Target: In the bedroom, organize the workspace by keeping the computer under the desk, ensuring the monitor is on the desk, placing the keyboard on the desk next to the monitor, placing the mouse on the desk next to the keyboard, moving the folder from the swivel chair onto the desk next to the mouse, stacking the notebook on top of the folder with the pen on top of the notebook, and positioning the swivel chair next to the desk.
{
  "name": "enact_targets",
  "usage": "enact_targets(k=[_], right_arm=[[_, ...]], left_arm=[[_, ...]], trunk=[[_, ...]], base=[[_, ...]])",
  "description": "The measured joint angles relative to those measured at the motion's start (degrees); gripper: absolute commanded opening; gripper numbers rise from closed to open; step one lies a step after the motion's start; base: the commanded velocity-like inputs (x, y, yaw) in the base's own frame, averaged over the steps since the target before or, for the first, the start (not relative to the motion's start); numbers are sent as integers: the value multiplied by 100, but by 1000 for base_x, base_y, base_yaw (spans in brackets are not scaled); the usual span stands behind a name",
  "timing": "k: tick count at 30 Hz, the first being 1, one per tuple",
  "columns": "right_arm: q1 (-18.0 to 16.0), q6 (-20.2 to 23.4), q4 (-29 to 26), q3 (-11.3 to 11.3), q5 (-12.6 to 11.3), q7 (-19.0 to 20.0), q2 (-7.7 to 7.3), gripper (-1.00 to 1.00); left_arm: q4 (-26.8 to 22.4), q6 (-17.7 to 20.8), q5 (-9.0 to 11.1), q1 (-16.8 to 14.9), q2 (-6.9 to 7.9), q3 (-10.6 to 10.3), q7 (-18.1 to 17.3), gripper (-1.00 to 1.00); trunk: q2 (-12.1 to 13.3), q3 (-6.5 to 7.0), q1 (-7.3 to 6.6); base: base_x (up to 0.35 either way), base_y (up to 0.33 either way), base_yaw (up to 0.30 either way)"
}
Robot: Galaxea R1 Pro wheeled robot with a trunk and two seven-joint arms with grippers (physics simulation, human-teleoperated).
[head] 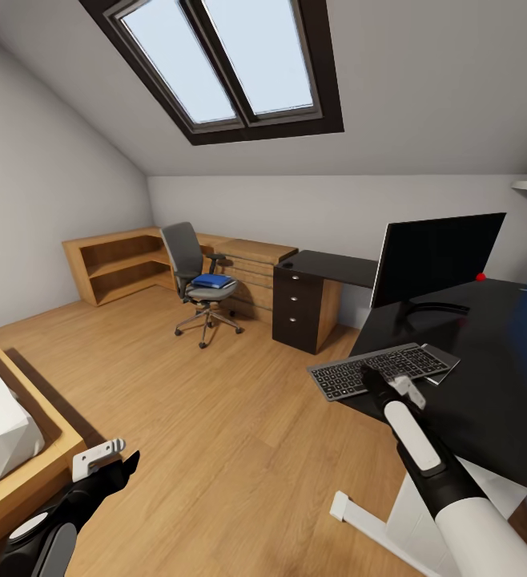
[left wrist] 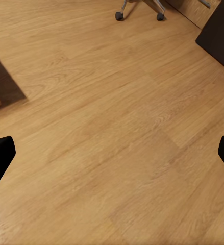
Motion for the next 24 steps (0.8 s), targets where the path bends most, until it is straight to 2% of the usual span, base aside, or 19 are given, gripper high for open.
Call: enact_targets(k=[6,19,24], right_arm=[[0,1,17,1,-307,1,23,100],[0,137,24,10,-346,3,35,100],[0,156,24,5,-348,2,34,100]], left_arm=[[0,0,0,0,-3,0,0,100],[0,0,0,0,3,0,-2,100],[0,-3,0,0,3,0,-7,100]], trunk=[[0,0,0],[0,0,0],[0,0,-2]], base=[[0,0,0],[0,0,0],[136,0,0]])
